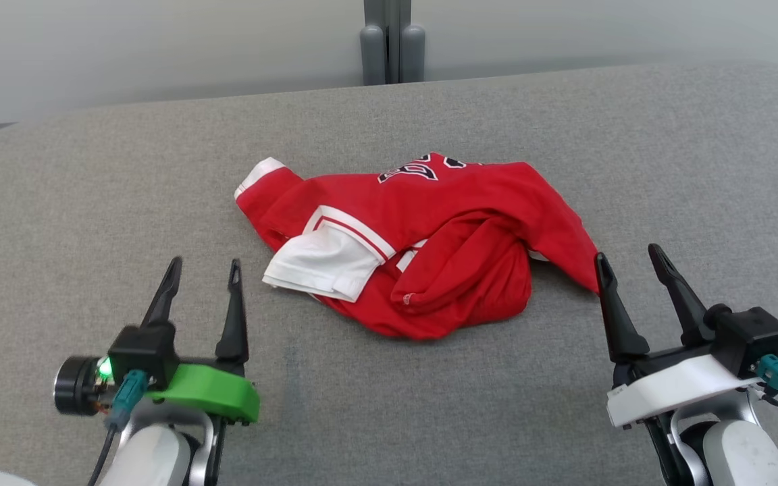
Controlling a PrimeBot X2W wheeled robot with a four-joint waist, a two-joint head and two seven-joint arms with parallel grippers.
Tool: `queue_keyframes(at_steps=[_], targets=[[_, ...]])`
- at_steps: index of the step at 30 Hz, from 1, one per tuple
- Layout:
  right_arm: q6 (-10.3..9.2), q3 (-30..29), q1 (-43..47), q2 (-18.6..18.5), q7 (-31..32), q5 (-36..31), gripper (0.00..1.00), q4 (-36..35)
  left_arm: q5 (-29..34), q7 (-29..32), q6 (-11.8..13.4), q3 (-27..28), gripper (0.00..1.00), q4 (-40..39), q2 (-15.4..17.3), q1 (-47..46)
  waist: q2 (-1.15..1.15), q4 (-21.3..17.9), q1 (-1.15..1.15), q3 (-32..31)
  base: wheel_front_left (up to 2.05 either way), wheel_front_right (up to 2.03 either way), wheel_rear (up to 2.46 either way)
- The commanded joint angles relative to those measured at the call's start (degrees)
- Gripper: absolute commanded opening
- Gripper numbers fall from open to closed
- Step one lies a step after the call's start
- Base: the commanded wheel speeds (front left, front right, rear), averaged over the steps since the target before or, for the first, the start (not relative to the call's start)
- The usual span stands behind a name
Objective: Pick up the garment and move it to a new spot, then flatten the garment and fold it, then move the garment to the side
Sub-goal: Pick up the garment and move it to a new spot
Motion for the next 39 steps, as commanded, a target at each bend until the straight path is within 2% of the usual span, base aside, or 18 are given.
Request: queue_keyframes(at_steps=[1, 5, 8, 17, 18, 19, 24, 29, 33, 39], targets=[[-0.06, 0.04, -1.40, -0.21, 0.04, 0.29, 1.00, -0.53, 0.85, 0.92, -0.81, -0.84, 1.00, -0.46, 0.00, -3.24, 0.00, 0.13, 0.00, 2.50, 0.00, 0.00, 0.00], [-0.06, 0.72, -3.25, -0.47, -0.01, 0.48, 1.00, -1.18, 1.72, 4.84, -3.53, -3.97, 1.00, 0.50, -1.45, -10.00, 0.00, -0.59, 0.00, 6.95, 0.00, 0.00, 0.00], [-0.06, 1.15, -5.14, -0.61, -0.59, 0.54, 1.00, -0.63, 1.67, 8.48, -6.52, -6.88, 1.00, 4.51, -3.60, -16.30, 0.00, -1.90, 0.00, 10.38, 0.00, 0.00, 0.00], [-0.06, 1.67, -7.36, -0.29, -2.39, 1.19, 1.00, 2.03, -0.99, 15.17, -10.29, -9.18, 1.00, 14.50, -5.90, -22.13, 0.00, -4.35, 0.00, 13.19, 0.00, 0.00, 0.00], [-0.06, 1.67, -7.38, -0.25, -2.60, 1.19, 1.00, 2.24, -1.07, 15.48, -10.40, -9.22, 0.44, 14.94, -5.74, -22.37, 0.00, -4.43, 0.00, 13.22, 0.00, 0.00, 0.00], [-0.06, 1.66, -7.53, -0.21, -2.72, 1.19, 1.00, 2.54, -1.11, 15.37, -10.45, -9.07, 0.00, 15.18, -5.52, -22.80, 0.00, -4.48, 0.00, 13.25, 0.00, 0.00, 0.00], [-0.06, 1.71, -8.23, 0.06, -3.47, 1.25, 1.00, 3.42, -0.14, 13.96, -10.06, -8.80, 0.00, 15.18, -4.61, -24.30, 0.00, -4.25, 0.00, 12.93, 0.00, 0.00, 0.00], [-0.06, 1.59, -7.69, 0.03, -3.92, 0.90, 1.00, 3.93, 0.82, 10.33, -9.37, -8.41, 0.00, 10.79, -4.29, -25.76, 0.00, -2.59, 0.00, 11.26, 0.00, 0.00, 0.00], [-0.06, 1.24, -6.64, -0.11, -3.92, 0.75, 1.00, 3.97, 1.58, 7.91, -7.84, -6.99, 0.00, 3.74, -3.31, -26.29, 0.00, -0.09, 0.00, 9.25, 0.00, 0.00, 0.00], [-0.06, 0.76, -5.24, -0.23, -3.07, 0.51, 1.00, 3.37, 3.06, 6.74, -4.62, -2.92, 0.00, -9.43, 0.10, -27.57, 0.00, 4.80, 0.00, 6.61, 0.00, 0.00, 0.00]])
